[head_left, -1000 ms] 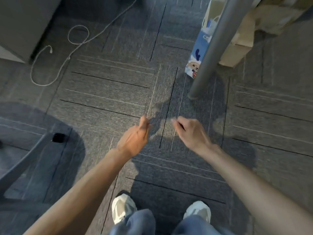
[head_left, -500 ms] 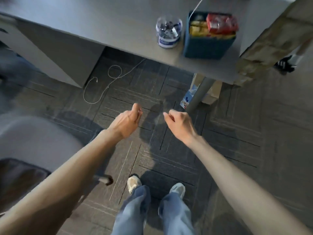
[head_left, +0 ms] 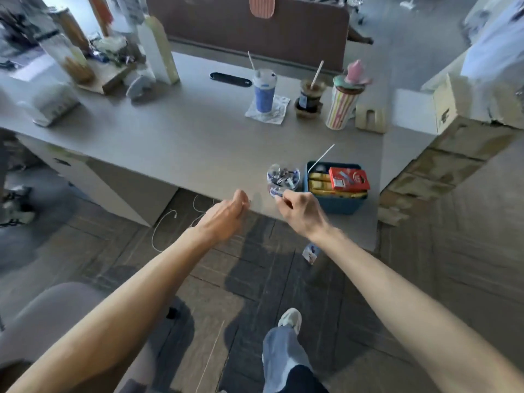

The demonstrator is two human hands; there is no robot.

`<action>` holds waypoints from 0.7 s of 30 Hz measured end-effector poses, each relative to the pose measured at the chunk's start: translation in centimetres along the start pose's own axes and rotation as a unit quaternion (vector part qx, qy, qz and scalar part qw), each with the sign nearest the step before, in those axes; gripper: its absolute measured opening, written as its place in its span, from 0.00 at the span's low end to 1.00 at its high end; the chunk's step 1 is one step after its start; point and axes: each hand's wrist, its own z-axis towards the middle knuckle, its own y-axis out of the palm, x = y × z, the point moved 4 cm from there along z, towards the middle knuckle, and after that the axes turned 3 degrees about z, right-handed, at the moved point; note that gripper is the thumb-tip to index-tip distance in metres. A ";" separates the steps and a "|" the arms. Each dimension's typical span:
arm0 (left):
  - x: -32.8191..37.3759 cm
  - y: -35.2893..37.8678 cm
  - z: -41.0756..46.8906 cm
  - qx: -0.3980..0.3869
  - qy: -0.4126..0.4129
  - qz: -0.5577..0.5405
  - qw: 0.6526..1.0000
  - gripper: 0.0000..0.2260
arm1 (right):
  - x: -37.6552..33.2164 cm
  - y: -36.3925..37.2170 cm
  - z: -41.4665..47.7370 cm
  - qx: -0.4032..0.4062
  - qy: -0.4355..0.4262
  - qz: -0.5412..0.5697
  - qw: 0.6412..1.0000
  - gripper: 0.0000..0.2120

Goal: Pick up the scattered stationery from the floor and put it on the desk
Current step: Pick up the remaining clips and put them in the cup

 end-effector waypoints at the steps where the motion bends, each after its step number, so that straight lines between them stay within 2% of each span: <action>1: 0.3 -0.6 1.4 0.009 -0.005 -0.006 1.000 0.09 | 0.1 -0.8 1.7 -0.009 -0.004 0.000 1.000 0.18; 9: 1.9 -1.3 13.0 0.007 0.006 0.046 0.999 0.09 | 4.8 -5.7 11.8 -0.073 0.042 -0.084 0.993 0.17; 13: 2.8 1.2 18.4 -0.032 0.069 0.066 0.995 0.07 | 7.4 -6.1 13.8 -0.105 0.084 -0.119 0.984 0.16; 16: 3.1 3.7 20.9 -0.088 0.096 0.099 0.987 0.06 | 8.2 -6.1 14.3 -0.114 0.109 -0.123 0.980 0.18; 21: 2.1 6.4 22.2 -0.148 0.135 0.058 0.978 0.09 | 8.5 -5.8 15.1 -0.125 0.131 -0.132 0.975 0.19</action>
